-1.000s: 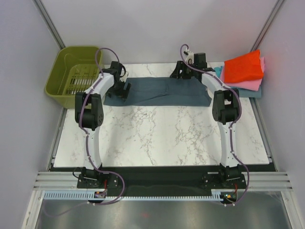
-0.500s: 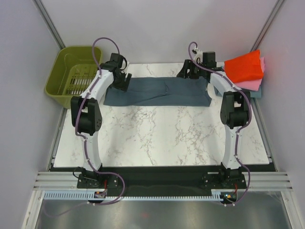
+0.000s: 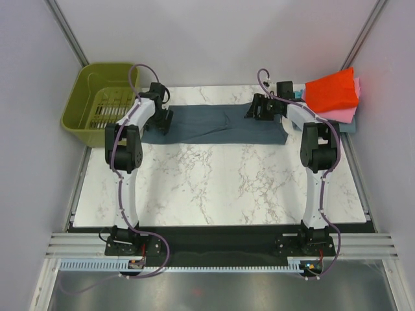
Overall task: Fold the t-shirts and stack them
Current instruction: Fold the tshirt
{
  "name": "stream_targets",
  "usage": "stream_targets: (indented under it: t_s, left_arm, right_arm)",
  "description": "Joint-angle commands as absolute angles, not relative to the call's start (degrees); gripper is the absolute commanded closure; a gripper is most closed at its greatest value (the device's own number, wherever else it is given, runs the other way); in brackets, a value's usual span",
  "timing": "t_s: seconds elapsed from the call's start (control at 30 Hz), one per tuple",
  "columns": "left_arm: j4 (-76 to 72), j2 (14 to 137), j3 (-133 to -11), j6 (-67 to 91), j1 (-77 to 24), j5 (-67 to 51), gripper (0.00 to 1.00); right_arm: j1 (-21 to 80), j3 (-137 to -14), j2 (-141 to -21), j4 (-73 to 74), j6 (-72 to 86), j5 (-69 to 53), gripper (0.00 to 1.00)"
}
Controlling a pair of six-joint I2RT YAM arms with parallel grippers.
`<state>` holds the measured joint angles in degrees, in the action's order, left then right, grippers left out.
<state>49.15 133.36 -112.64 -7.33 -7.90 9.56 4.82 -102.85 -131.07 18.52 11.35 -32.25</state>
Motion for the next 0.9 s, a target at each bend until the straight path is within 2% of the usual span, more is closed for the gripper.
stream_targets:
  t_s: [0.0, 0.47, 0.73, 0.87]
  left_arm:
    - [49.1, 133.1, -112.9, -6.8, -8.8, 12.4, 0.18]
    - [50.1, 122.1, -91.6, -4.3, -12.9, 12.1, 0.2]
    - [49.3, 114.0, -79.1, -3.8, -18.1, 12.4, 0.2]
    - [49.2, 110.0, -77.7, -5.0, -19.4, 13.9, 0.2]
  right_arm:
    - [4.5, -102.5, -132.4, 18.7, 11.1, -32.1, 0.25]
    - [4.7, -106.9, -139.2, 19.0, 12.2, -29.8, 0.24]
    - [4.7, -120.7, -146.4, 18.6, 13.5, -29.3, 0.21]
    - [5.0, -125.6, -146.3, 17.6, 13.4, -27.7, 0.19]
